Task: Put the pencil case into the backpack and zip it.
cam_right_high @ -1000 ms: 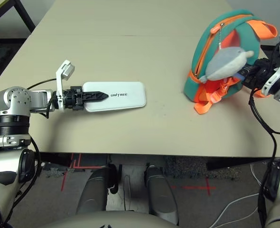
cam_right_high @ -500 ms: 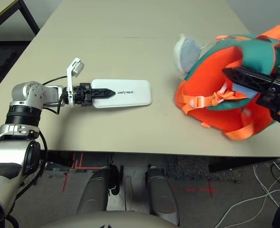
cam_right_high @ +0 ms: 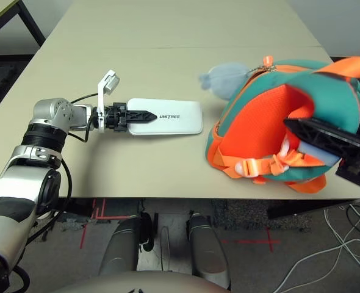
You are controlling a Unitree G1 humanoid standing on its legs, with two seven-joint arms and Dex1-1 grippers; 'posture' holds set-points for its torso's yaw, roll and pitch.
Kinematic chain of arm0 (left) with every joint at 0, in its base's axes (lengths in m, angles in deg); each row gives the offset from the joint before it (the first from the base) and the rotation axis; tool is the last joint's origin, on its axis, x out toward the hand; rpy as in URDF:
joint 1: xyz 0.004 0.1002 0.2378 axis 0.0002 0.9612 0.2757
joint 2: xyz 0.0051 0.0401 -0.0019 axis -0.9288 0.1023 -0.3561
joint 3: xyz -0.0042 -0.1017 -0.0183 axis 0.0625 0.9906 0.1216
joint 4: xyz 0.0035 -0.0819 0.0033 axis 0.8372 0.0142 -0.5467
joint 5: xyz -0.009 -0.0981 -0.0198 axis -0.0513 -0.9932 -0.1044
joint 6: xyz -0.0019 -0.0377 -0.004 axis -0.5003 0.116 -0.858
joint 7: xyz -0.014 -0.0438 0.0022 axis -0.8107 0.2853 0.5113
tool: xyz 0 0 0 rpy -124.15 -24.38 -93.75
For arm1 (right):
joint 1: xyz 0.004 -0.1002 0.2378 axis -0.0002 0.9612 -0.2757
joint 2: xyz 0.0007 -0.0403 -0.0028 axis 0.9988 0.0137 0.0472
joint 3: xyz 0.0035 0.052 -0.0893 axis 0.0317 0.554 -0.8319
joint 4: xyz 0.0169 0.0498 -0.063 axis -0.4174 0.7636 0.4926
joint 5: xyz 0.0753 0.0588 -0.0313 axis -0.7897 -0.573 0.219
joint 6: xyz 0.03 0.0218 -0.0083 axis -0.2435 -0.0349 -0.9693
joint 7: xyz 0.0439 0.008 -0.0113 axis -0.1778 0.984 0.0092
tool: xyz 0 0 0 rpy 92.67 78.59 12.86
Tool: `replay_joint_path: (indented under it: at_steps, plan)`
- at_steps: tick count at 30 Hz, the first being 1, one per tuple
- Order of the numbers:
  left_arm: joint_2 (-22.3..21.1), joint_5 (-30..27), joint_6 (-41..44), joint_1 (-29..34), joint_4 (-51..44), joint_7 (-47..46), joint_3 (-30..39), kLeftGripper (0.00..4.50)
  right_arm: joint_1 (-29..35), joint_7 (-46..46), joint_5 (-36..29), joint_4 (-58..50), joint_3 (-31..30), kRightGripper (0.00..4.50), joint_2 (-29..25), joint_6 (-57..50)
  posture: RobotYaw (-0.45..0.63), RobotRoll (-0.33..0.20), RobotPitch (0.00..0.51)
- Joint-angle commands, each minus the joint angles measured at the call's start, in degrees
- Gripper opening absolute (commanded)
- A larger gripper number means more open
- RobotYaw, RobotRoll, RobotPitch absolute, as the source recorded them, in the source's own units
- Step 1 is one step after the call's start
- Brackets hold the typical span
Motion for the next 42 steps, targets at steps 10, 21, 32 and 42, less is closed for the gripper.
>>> replay_joint_path:
  at_steps: [10, 21, 32, 42]
  plan:
    - [-11.30, -1.53, 0.38, -9.58, -16.95, 12.03, -2.29, 1.22, 3.60, -8.88, 7.93, 5.40, -1.32, 0.05, -2.36, 1.39, -0.31, 0.000, 0.227]
    - [-15.04, 1.19, -8.58, -21.10, -23.42, 23.96, -9.32, 1.22, -1.24, -14.33, 14.84, 8.68, -7.54, 0.05, -3.67, 1.52, -0.28, 0.000, 0.237]
    - [-4.61, 6.37, -16.61, -19.81, -18.03, 23.90, -13.87, 1.22, -3.33, -13.21, 14.83, 8.05, -8.94, 0.05, -2.51, 2.10, -0.31, 0.000, 0.236]
    - [-2.29, 6.28, -13.97, -17.45, -24.48, 25.49, -18.54, 1.22, -5.08, -12.74, 15.04, 8.51, -10.96, 0.05, -2.62, 2.34, -0.29, 0.000, 0.248]
